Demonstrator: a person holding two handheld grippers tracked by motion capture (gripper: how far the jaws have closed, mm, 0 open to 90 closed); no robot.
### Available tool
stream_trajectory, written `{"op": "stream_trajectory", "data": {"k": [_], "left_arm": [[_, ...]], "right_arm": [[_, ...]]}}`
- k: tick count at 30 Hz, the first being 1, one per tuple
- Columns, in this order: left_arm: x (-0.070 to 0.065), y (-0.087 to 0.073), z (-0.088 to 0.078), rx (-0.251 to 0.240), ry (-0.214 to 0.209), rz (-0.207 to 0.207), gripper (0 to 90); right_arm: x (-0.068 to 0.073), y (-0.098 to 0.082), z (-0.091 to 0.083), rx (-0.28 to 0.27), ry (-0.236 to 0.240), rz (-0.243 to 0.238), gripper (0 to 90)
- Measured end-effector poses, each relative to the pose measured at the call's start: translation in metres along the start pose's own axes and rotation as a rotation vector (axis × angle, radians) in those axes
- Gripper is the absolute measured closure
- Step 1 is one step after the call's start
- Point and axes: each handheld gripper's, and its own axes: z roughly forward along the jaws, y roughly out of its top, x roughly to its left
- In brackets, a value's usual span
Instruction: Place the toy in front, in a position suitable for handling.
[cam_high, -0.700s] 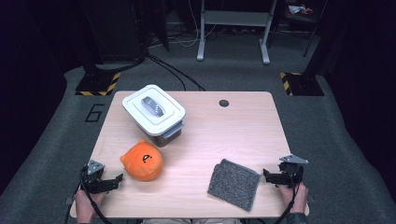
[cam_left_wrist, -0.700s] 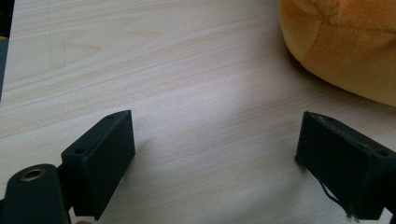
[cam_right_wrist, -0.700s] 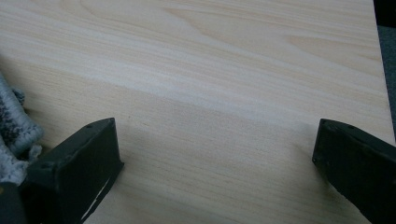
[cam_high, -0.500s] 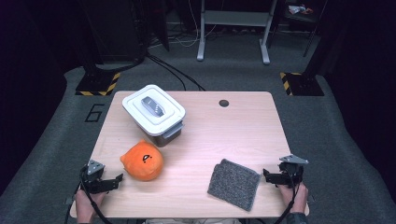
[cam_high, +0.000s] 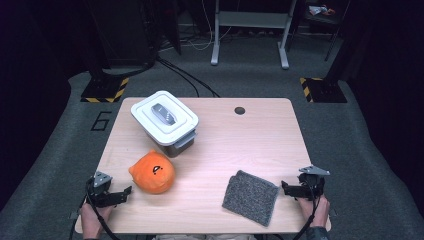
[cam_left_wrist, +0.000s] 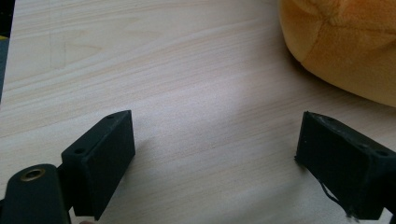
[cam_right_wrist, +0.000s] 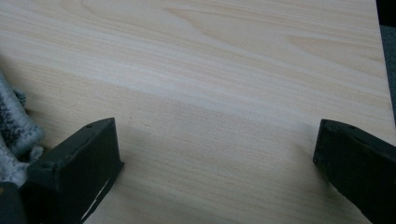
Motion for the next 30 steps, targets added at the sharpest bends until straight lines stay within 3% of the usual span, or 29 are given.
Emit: {"op": "stream_trajectory", "data": {"k": [9, 16, 21, 25, 26, 28, 30], "left_arm": [[0.0, 0.0, 0.0, 0.0, 0.001, -0.001, 11.1], [0.0, 0.0, 0.0, 0.0, 0.0, -0.001, 11.1], [0.0, 0.0, 0.0, 0.0, 0.002, 0.0, 11.1], [0.0, 0.0, 0.0, 0.0, 0.0, -0.001, 11.1], [0.0, 0.0, 0.0, 0.0, 0.002, 0.0, 11.1], [0.0, 0.0, 0.0, 0.0, 0.0, -0.001, 11.1], [0.0, 0.0, 0.0, 0.0, 0.0, -0.001, 11.1]], "right_arm": [[0.0, 0.002, -0.001, 0.004, 0.014, -0.023, 0.0], [0.0, 0.008, -0.019, -0.031, 0.026, -0.035, 0.0], [0.015, 0.014, -0.034, -0.059, 0.082, -0.058, 0.2], [0.031, 0.018, -0.041, -0.066, 0.135, -0.106, 1.5], [0.04, 0.02, -0.043, -0.061, 0.16, -0.124, 2.0], [0.046, 0.02, -0.045, -0.054, 0.166, -0.129, 2.0], [0.056, 0.021, -0.045, -0.046, 0.19, -0.164, 1.9]]}}
